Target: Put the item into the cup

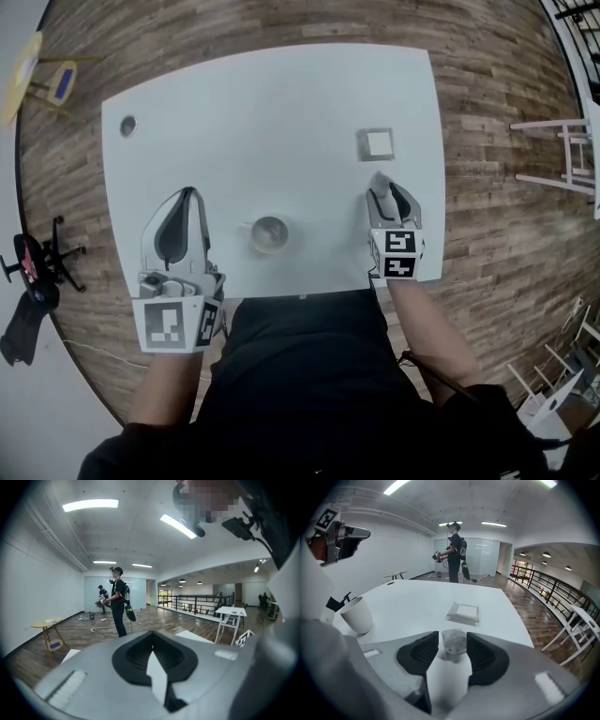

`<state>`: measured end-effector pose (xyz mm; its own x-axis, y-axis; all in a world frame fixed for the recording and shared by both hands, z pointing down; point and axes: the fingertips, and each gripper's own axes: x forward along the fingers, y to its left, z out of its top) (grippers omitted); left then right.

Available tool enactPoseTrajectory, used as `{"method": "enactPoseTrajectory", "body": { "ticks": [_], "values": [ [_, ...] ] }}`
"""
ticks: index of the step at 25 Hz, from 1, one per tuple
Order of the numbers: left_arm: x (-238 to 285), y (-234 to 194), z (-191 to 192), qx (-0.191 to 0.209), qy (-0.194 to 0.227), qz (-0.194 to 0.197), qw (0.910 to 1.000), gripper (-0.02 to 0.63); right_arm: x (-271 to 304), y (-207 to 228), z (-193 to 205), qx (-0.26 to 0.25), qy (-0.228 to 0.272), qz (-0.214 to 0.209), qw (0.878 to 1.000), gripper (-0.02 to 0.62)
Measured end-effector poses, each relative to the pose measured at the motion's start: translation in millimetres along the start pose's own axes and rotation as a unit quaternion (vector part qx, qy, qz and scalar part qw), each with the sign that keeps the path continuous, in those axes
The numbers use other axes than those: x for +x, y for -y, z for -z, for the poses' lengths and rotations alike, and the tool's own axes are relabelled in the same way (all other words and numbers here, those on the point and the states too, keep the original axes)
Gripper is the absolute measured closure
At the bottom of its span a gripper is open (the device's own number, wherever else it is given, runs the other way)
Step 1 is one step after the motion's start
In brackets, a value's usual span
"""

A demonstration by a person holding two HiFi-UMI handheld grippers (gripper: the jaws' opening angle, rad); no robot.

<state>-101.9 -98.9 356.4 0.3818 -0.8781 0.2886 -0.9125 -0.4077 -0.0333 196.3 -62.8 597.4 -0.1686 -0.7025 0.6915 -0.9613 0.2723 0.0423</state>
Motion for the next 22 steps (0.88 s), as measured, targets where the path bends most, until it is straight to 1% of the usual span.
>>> {"method": "enactPoseTrajectory", "body": {
  "ticks": [10, 12, 16, 20, 22],
  "values": [
    [-5.9, 2.7, 6.9, -0.004, -0.010, -0.004, 0.9999, 0.600, 1.4, 0.2, 5.5, 0.004, -0.005, -0.001, 1.000, 0.410],
    [-7.7, 2.0, 6.7, -0.004, -0.009, -0.004, 0.9999, 0.600, 1.6, 1.0, 5.1, 0.006, -0.002, 0.002, 1.000, 0.444],
    [-9.8, -0.2, 7.1, -0.004, -0.009, -0.008, 0.9999, 0.600, 0.6, 2.7, 3.3, 0.004, 0.002, 0.007, 1.000, 0.488],
    [-11.3, 0.9, 5.8, -0.002, -0.010, -0.007, 0.9999, 0.600, -0.2, 3.2, -1.7, 0.004, 0.012, 0.012, 1.000, 0.552],
    [-13.7, 1.4, 5.6, 0.000, -0.009, -0.005, 0.9999, 0.600, -1.7, 2.3, -2.7, 0.004, 0.015, 0.015, 1.000, 0.566]
  ]
}}
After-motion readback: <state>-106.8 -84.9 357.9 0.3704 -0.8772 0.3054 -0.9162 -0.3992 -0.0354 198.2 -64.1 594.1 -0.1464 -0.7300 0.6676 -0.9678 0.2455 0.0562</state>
